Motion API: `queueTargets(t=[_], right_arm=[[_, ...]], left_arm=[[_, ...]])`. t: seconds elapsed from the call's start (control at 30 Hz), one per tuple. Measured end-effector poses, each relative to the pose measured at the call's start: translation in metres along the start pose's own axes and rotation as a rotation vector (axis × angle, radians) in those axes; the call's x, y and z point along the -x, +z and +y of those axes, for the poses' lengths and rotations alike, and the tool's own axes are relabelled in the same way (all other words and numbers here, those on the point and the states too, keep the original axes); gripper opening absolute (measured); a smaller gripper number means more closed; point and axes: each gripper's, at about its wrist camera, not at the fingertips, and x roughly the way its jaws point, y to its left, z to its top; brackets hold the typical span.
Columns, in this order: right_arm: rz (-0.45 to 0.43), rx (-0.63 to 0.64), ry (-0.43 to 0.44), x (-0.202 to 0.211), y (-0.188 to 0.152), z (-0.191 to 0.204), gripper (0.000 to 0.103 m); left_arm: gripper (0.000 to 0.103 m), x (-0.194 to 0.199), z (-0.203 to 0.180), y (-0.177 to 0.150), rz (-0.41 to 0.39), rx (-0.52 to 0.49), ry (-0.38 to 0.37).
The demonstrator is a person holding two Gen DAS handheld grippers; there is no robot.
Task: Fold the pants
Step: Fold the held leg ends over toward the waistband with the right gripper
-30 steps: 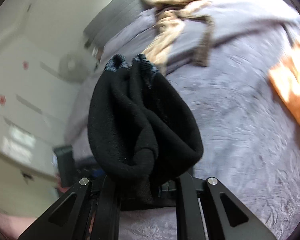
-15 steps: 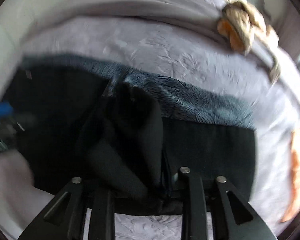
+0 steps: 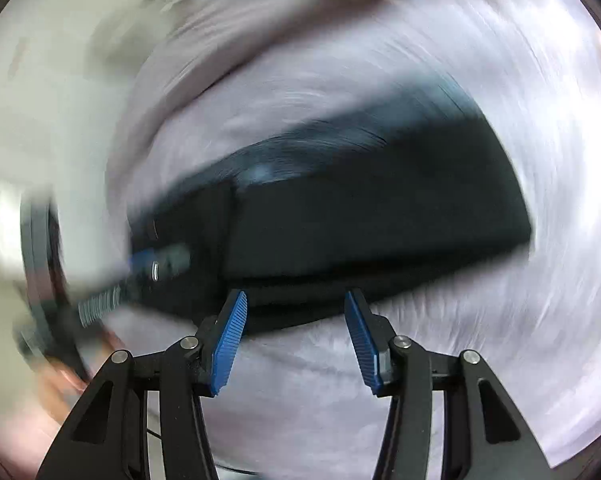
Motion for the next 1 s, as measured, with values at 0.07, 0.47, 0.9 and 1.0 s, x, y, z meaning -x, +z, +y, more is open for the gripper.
queueTargets(t=[0.07, 0.47, 0.9, 1.0], right_arm=[[-0.014, -0.181, 0.125, 0.001, 0.003, -0.033, 0.055], [-0.005, -0.490, 0.295, -0.047, 0.008, -0.081, 0.005], [0.124, -0.330, 0.240, -0.065, 0.020, -0.065, 0.010], [0.161, -0.113, 0.239, -0.034, 0.036, -0.041, 0.037]], left_arm=[[0.080, -0.004, -0.007, 0.006, 0.014, 0.008, -0.040], [0.039, -0.039, -0.051, 0.000, 0.095, -0.104, 0.031], [0.073, -0.031, -0.041, -0.016, -0.010, -0.135, 0.151], [0.073, -0.009, -0.041, -0.012, -0.052, -0.144, 0.172]])
